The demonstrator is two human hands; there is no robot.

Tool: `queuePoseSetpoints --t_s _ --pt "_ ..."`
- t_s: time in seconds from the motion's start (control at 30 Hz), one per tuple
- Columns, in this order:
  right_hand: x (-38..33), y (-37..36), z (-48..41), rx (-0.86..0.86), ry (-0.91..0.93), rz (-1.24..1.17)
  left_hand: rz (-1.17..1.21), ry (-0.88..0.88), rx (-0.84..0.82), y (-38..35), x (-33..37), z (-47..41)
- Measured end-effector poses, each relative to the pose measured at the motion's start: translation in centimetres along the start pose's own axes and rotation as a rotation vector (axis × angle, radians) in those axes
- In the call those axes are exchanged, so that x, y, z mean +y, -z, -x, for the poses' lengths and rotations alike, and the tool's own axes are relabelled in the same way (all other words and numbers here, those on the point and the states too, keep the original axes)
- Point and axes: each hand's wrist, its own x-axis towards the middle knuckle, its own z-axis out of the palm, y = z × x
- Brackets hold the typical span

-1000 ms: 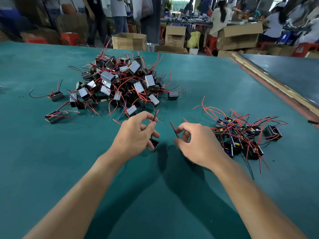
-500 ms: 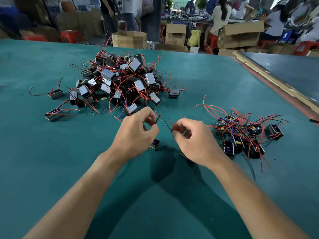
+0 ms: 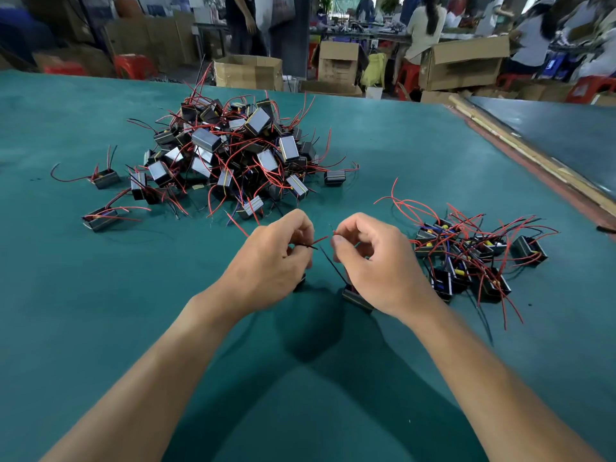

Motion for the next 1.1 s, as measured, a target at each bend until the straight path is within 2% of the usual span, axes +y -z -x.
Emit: queuePoseSetpoints --t_s 0.4,0.63,1.1 --pt "-0.5 0.39 0.17 -0.044 -0.08 -0.116 -0.005 -0.019 0.047 -0.09 -0.3 -0.09" --pt "-0.72 0.37 0.08 0.014 -0.061 -0.089 -0.005 -0.053 0.1 -0.07 -0.31 -0.09" --pt "-0.58 0.3 0.06 0.017 -0.044 -0.141 0.036 -0.063 0.109 -0.36 -0.41 -0.08"
